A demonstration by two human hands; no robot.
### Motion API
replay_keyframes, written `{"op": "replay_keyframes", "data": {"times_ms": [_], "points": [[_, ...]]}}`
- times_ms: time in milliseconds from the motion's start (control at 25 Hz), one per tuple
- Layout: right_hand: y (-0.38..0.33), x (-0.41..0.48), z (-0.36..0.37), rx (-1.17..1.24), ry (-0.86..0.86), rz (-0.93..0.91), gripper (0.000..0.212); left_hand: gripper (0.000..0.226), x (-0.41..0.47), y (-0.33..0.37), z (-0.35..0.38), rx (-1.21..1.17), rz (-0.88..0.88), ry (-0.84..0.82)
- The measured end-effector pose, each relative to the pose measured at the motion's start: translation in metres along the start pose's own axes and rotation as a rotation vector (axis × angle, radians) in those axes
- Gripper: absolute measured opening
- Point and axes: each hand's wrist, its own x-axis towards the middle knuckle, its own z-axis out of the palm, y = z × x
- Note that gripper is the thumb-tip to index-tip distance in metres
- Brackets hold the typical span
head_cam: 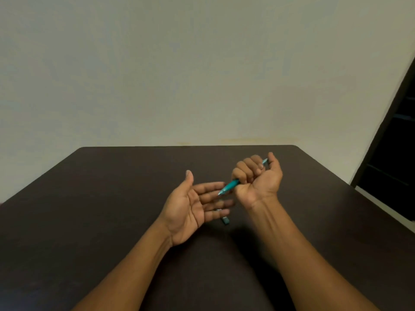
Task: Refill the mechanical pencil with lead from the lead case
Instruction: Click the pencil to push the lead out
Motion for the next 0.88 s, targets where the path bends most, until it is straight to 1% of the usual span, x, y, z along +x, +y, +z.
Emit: {"op": "replay_keyframes", "data": {"times_ms": [120,200,400,640,880], "points": [[-0.011,-0.002,0.003,0.076,0.021,-0.056,0.056,0.04,-0.001,-0.006,0.001,0.199,0.023,0.121],[-0.014,-0.004,0.004,0.086,0.036,-0.082,0.054,0.031,-0.003,-0.006,0.0,0.224,0.043,0.157],[-0.01,-0.009,0.01,0.024,0.042,-0.121,0.052,0.029,-0.008,-0.003,0.0,0.167,0.01,0.177],[-0.006,-0.014,0.012,0.022,-0.008,-0.095,0.054,0.03,-0.007,-0.002,-0.002,0.137,0.011,0.173],[-0.008,-0.013,0.012,0.066,0.003,-0.114,0.053,0.029,-0.006,-0.004,-0.002,0.146,0.016,0.176]]}}
